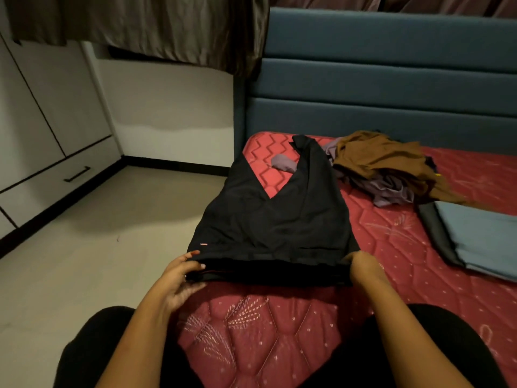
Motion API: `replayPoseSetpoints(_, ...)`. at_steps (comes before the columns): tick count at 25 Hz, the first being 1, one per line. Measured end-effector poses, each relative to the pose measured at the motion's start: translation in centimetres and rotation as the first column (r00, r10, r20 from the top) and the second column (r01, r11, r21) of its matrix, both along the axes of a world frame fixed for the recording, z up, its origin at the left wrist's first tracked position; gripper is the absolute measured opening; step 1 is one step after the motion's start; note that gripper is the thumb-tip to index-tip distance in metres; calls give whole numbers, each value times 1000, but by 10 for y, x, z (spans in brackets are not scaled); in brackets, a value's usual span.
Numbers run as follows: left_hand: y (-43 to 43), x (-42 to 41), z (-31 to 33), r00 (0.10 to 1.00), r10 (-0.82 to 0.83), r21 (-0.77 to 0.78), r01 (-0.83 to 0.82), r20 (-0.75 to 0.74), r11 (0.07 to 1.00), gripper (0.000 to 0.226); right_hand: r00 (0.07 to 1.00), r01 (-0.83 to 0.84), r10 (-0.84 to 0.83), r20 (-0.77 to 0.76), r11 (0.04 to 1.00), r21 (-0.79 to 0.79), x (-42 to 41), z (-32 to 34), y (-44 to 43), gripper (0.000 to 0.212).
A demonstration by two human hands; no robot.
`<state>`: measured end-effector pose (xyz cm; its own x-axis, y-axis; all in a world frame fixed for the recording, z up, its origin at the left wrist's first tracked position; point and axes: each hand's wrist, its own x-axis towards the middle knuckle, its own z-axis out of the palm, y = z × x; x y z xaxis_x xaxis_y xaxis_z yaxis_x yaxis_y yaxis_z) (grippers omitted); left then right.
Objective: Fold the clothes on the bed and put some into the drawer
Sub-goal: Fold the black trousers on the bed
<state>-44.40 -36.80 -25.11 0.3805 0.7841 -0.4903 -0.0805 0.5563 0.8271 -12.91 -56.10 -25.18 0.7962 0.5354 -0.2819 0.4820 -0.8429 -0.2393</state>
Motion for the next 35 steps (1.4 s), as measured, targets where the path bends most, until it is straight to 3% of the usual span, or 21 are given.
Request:
replayPoseSetpoints(2, -12, -12, 3, 999, 13, -36, -11, 52, 999, 6, 980, -74, 67, -185, 997, -29, -13, 4, -9, 35)
replayPoseSetpoints(4, -20, -17, -3, 997, 58, -25, -57, 43, 998, 15, 908, -17, 71, -414, 991, 133, -26, 13, -16, 17)
replayPoseSetpoints(7, -30, -16, -10, 986, 137, 142, -123, -98, 982, 10, 819, 128, 18, -573, 968, 214, -27, 9, -19, 33)
replayPoseSetpoints(8, -32, -15, -13, 978, 164, 195, -137, -127, 971, 11, 833, 166, 1, -554, 954, 251, -26, 5, -18, 33)
replayPoseSetpoints(10, -32, -15, -19, 970, 195, 251, -153, -149, 956, 23, 935, 164, -80, -345, 962, 219, -16, -8, -11, 30)
replayPoseSetpoints(13, -29, -13, -29, 950, 221, 259, -161, -221, 952, 31, 989, 84, -84, -118, 996, -3, -11, -12, 1, 23)
replayPoseSetpoints(17, -26, -3, -29, 918, 286, 284, -207, -275, 936, 38, 957, 226, -187, -223, 960, 163, 7, -35, 5, 19)
replayPoseSetpoints(21, -15, -1, -29, 865, 422, 277, -349, -272, 895, 60, 956, 114, -91, -278, 991, 69, 23, -67, 11, 19)
replayPoseSetpoints(23, -8, -3, -30, 871, 416, 151, -389, -261, 909, 62, 964, 90, -71, -256, 994, 65, 21, -64, 17, 20)
replayPoseSetpoints(25, -2, -7, -25, 929, 310, -22, -321, -203, 947, 57, 970, 130, -107, -218, 987, 92, 13, -50, 20, 21)
replayPoseSetpoints(27, 8, -10, -16, 971, 141, -87, -160, -195, 983, 54, 972, 198, -166, -169, 960, 200, -2, -31, 28, 31)
replayPoseSetpoints(29, 13, -8, -9, 976, 11, -24, -17, -216, 1000, 49, 986, 165, -139, -92, 903, 397, -23, -13, 34, 53)
replayPoseSetpoints(32, 12, 7, -1, 991, -32, 113, 47, -131, 993, 43, 981, 7, 135, -137, 687, 727, -58, 7, 53, 63)
replayPoseSetpoints(35, 5, 25, 6, 998, -60, 208, 55, 21, 977, 52, 901, 46, 343, -266, 533, 845, -92, -2, 73, 57)
